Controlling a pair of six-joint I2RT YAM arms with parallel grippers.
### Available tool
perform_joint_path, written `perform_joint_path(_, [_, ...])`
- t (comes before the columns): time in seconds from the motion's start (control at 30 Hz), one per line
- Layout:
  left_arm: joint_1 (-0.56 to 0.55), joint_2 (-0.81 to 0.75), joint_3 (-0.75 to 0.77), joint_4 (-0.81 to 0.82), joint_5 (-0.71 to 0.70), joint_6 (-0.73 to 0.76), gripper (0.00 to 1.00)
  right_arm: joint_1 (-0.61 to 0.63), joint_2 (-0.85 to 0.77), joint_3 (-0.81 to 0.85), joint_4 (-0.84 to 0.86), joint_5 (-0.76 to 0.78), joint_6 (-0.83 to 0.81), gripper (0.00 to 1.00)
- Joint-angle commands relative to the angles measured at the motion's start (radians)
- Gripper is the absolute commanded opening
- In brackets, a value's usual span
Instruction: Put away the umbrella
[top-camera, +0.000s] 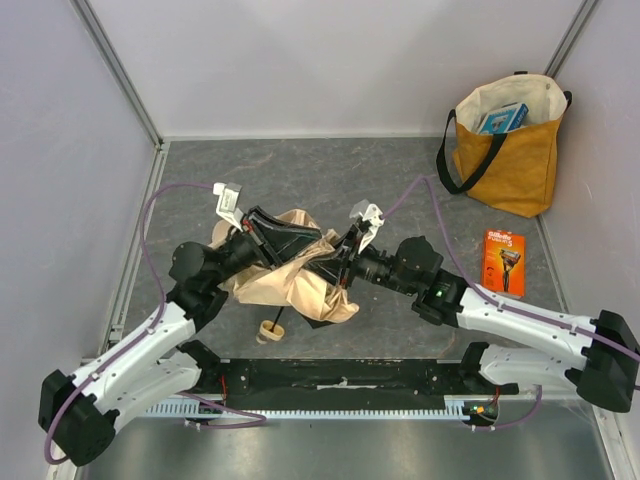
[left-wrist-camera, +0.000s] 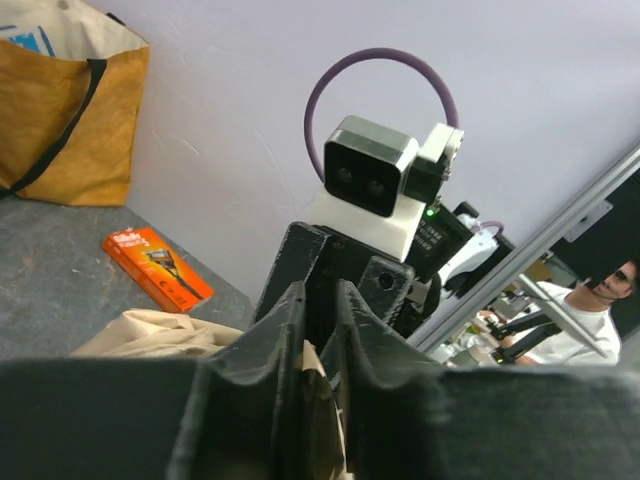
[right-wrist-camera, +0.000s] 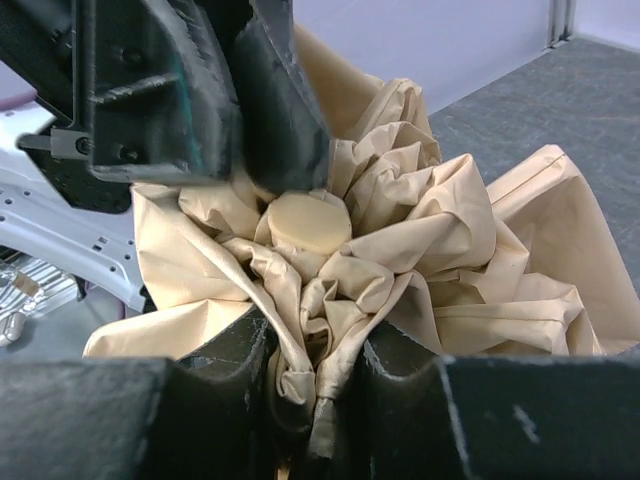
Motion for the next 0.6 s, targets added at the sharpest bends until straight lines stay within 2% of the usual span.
perform_joint_path(0.0, [-0.014, -0.076, 0.106, -0.281, -0.049, 0.163, 0.45, 0.008, -0.093, 0.035, 0.048, 0.064, -0.049, 0.00])
perform_joint_path(0.07, [-0.012, -0.101, 0.126, -0.369, -0.071, 0.212, 0.65, 0.008, -0.121, 0.015, 0.062, 0.061, -0.046, 0.00])
perform_joint_path(0.1, [-0.009, -0.110, 0.140, -0.402, -0.083, 0.229, 0.71, 0.008, -0.130, 0.007, 0.066, 0.063, -0.044, 0.00])
perform_joint_path(0.13, [-0.010, -0.118, 0.160, -0.444, -0.088, 0.247, 0.87, 0.008, -0.144, -0.003, 0.068, 0.063, -0.043, 0.00])
perform_joint_path(0.27, [-0.010, -0.160, 0.238, -0.611, -0.116, 0.344, 0.90, 0.008, -0.198, -0.045, 0.074, 0.076, -0.055, 0.00])
perform_joint_path(0.4, [-0.007, -0.246, 0.270, -0.757, -0.185, 0.421, 0.91, 0.008, -0.238, -0.037, 0.004, 0.075, -0.092, 0.00])
perform_joint_path(0.57, [-0.007, -0.345, 0.345, -0.967, -0.335, 0.511, 0.91, 0.008, -0.288, -0.014, -0.090, 0.056, -0.153, 0.00])
